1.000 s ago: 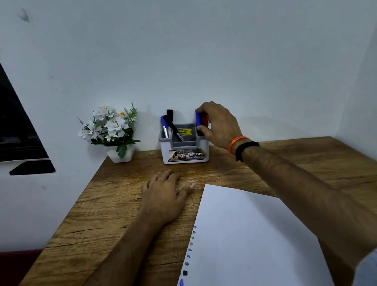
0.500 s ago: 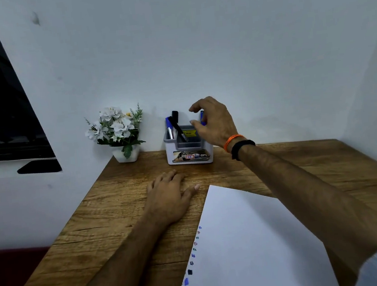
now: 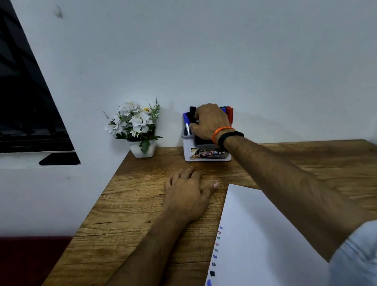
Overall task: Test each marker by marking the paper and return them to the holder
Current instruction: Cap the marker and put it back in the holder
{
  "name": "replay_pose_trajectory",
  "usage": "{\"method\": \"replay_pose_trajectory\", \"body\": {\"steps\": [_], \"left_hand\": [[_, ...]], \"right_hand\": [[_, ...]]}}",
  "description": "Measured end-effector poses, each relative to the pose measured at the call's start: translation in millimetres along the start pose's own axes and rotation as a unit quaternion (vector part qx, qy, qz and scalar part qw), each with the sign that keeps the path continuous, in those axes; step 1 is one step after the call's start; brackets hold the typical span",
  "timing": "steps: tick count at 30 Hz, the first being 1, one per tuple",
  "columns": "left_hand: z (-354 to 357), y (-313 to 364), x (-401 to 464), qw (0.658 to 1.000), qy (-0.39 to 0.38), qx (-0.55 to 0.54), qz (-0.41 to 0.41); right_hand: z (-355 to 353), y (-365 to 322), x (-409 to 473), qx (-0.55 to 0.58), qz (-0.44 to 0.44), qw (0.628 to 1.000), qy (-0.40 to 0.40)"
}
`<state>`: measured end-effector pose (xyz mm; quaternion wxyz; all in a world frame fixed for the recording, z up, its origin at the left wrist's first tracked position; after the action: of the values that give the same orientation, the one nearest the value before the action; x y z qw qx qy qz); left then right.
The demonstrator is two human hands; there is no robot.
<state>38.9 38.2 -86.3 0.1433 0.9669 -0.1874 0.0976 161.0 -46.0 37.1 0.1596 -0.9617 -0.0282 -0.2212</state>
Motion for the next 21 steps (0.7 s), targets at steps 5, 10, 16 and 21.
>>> {"method": "replay_pose_trajectory", "body": {"steps": [5, 10, 16, 21], "left_hand": [[-0.4, 0.5, -0.1, 1.000, 0.001, 0.002, -0.001], [-0.6, 1.4, 0.0, 1.000, -0.002, 0.000, 0.003], [0.8, 0.0, -0.5, 1.000, -0.013, -0.004, -0.004], [-16.0, 3.9, -2.4, 0.996, 0.048, -0.070, 0.015]], "right_hand": [[0.5, 7.0, 1.3, 0.036, 0.029, 0.999, 0.004], [-53.5, 16.2, -18.2, 0.233, 0.067, 0.964, 0.109], [-87.1, 27.6, -64.3, 0.448, 0.069, 0.889, 0.062], [-54.9, 43.9, -127.0, 0.540, 0.121, 0.825, -0.115]]}}
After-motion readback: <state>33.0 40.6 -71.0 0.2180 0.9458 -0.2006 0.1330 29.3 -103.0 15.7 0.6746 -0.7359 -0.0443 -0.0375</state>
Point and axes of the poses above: each hand's wrist, its own x-axis towards the middle knuckle, its own z-axis out of the palm, y = z × x, the point moved 10 cm from there along x, towards the middle knuckle, and after that the axes turned 8 degrees about z, right-handed, at the moved point
